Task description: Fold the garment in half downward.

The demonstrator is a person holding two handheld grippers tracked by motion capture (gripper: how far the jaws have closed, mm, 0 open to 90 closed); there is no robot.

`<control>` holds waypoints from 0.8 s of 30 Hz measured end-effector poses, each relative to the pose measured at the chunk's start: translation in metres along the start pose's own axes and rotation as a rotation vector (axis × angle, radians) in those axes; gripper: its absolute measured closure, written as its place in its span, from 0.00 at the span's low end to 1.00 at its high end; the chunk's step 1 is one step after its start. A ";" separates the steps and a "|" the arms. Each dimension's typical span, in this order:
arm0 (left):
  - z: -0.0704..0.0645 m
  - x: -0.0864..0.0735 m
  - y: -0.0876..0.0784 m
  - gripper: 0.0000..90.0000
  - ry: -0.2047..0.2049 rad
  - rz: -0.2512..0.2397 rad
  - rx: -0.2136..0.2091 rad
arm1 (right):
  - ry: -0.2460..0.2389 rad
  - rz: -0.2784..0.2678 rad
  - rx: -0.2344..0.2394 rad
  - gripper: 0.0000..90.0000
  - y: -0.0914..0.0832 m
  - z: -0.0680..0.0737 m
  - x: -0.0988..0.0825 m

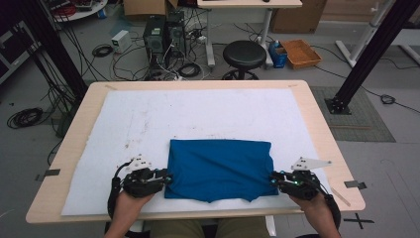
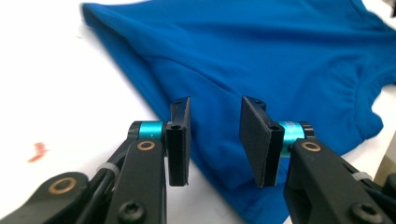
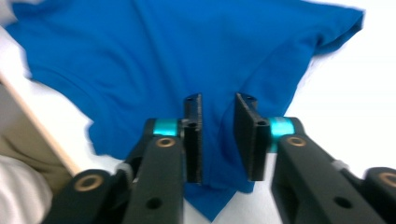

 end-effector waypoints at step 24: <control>0.031 0.074 -0.017 0.37 0.085 -0.272 0.066 | 0.045 -0.168 -0.185 0.24 0.004 -0.061 0.049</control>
Point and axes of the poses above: each handheld gripper's, and its own axes: y roughly forward along the jaws, x roughly out of its top, z roughly to its left, the point moved 10 cm from there along y, roughly forward along the jaws, and after that the axes turned 6 degrees about -x, right-handed, at the moved point
